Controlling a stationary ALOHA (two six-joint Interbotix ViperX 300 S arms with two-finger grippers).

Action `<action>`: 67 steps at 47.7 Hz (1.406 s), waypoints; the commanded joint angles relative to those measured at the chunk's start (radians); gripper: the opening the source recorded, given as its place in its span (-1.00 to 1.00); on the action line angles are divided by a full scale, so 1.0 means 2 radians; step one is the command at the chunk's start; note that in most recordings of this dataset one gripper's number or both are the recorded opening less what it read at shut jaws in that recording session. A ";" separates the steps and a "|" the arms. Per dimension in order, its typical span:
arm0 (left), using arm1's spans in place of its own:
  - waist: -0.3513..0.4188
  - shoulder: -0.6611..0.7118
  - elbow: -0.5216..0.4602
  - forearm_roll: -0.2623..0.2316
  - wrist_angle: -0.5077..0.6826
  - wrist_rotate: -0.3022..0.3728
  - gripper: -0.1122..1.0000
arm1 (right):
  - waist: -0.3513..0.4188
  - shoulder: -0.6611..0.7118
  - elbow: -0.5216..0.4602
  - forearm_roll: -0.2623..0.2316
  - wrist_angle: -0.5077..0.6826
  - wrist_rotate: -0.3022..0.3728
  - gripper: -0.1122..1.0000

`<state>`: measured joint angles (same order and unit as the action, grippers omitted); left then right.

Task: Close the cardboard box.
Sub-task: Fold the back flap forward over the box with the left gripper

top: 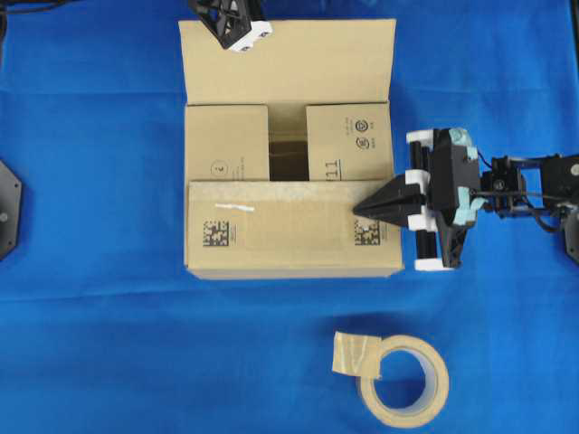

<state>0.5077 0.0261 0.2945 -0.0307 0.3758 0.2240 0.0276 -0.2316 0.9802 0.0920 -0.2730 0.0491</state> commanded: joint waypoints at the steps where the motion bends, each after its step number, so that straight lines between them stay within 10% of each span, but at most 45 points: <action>1: -0.002 -0.004 -0.017 0.001 0.018 0.000 -0.79 | -0.001 -0.002 -0.009 0.000 -0.004 -0.001 -0.79; 35: -0.060 -0.054 0.002 0.001 0.058 -0.015 -0.79 | -0.001 -0.002 -0.009 0.000 -0.002 0.001 -0.79; 67: -0.179 -0.108 0.130 -0.001 0.014 -0.085 -0.79 | 0.000 -0.002 -0.012 0.000 -0.004 0.002 -0.79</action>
<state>0.1641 -0.1657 0.5430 -0.0307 0.4295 0.0644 0.0276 -0.2316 0.9787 0.0920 -0.2730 0.0506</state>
